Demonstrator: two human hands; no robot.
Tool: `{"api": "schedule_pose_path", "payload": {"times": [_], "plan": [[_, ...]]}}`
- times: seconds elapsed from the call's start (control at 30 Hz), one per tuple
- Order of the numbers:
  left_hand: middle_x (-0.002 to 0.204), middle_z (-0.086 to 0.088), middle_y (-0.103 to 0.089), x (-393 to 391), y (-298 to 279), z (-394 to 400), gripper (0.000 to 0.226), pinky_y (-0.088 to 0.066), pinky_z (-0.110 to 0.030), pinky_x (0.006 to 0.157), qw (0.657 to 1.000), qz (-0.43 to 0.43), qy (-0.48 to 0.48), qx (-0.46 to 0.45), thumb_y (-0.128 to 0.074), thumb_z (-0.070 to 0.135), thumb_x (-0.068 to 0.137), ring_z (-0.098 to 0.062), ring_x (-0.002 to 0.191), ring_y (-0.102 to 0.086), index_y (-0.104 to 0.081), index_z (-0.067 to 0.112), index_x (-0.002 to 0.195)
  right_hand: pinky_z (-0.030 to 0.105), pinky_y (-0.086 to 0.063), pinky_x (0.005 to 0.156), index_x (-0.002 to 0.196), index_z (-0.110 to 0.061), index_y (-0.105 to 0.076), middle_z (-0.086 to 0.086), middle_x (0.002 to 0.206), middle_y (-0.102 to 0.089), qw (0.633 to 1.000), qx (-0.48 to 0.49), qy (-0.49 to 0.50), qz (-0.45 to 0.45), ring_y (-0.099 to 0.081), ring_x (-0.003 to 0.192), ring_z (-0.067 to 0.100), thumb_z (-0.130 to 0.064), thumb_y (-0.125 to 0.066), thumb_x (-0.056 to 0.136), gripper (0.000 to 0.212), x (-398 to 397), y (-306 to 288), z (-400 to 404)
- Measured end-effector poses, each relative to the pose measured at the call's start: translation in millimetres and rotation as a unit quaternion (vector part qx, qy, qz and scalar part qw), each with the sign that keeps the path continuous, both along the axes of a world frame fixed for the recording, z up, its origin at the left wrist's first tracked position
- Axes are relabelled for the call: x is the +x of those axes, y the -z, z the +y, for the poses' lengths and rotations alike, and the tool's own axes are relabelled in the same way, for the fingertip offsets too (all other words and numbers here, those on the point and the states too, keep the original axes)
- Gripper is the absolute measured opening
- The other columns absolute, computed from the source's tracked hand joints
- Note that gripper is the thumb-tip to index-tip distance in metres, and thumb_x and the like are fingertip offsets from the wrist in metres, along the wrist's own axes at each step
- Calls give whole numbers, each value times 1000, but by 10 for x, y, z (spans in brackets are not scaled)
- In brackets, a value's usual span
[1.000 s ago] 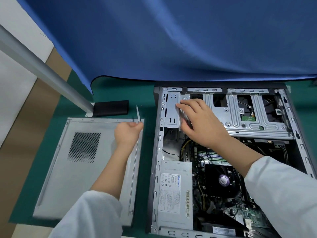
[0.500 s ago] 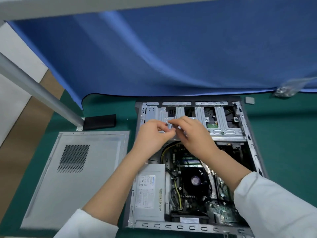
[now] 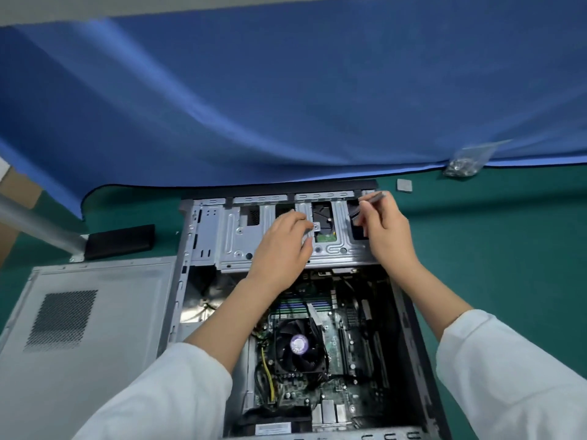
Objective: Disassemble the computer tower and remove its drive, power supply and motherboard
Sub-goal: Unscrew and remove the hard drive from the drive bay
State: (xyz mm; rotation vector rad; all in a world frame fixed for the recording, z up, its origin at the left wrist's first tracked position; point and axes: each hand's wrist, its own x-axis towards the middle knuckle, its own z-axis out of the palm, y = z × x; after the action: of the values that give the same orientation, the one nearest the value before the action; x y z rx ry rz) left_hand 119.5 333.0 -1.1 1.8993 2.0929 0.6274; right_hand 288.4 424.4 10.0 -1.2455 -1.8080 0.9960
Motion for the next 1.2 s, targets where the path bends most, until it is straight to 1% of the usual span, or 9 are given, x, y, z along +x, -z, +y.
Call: {"api": "schedule_pose_path", "payload": {"times": [0.1,0.23,0.33,0.43,0.53,0.63,0.8,1.03,1.2], "plan": [[132,0,-48,13,68,63,32,-31,-32,110,999,2,-25,21,-47,22,95,-14,131,-34,-57,11,123,13,-38,60,90,-19,-50,-10,64,-59,1000,-6,20,19,-51,57,-1,-26,-44,99,14,-5,33,76],[137,1,-47,39,149,56,33,-30,-28,108,998,-1,-57,24,-46,22,92,-12,131,-35,-58,13,122,24,-41,57,89,-22,-45,-14,60,-54,994,4,102,35,-50,55,2,-33,-38,100,17,26,91,87],[138,2,-48,43,184,52,34,-30,-26,106,998,-3,-63,31,-46,20,91,-11,132,-35,-58,14,122,12,-35,52,88,-22,-43,-11,62,-50,988,30,150,38,-48,55,0,-31,-36,100,16,26,85,63],[138,1,-48,40,193,48,34,-31,-25,106,997,-3,-62,36,-46,17,90,-11,131,-37,-59,14,122,23,-34,54,89,-20,-43,-10,65,-51,989,30,142,9,-49,60,4,-30,-35,100,17,10,77,58],[139,0,-49,48,194,39,34,-35,-28,105,997,-6,-61,39,-46,15,90,-12,131,-39,-59,14,121,35,-37,61,90,-17,-43,-5,67,-53,992,26,121,-28,-51,65,19,-30,-34,100,18,9,79,57],[139,1,-49,54,198,33,34,-39,-28,100,997,-2,-62,40,-45,15,89,-12,130,-40,-59,14,120,39,-41,62,91,-14,-43,-1,68,-54,992,29,116,-46,-52,67,27,-29,-33,101,20,11,82,57],[140,3,-47,60,195,31,35,-39,-26,98,997,5,-64,33,-44,17,89,-10,130,-38,-58,17,121,40,-41,62,93,-10,-44,-1,69,-53,989,27,122,-73,-51,68,29,-29,-32,101,23,7,72,46],[140,2,-47,55,192,25,38,-41,-28,98,998,16,-58,27,-43,16,88,-12,129,-40,-58,16,123,37,-39,57,86,-11,-44,-3,62,-51,990,25,127,-60,-48,60,22,-33,-41,99,25,5,65,49],[142,3,-46,57,187,22,39,-41,-29,98,998,19,-57,20,-43,16,88,-13,130,-40,-57,15,124,14,-34,51,84,-18,-50,-11,61,-50,991,26,125,-40,-47,57,0,-33,-54,94,19,3,72,45]]}}
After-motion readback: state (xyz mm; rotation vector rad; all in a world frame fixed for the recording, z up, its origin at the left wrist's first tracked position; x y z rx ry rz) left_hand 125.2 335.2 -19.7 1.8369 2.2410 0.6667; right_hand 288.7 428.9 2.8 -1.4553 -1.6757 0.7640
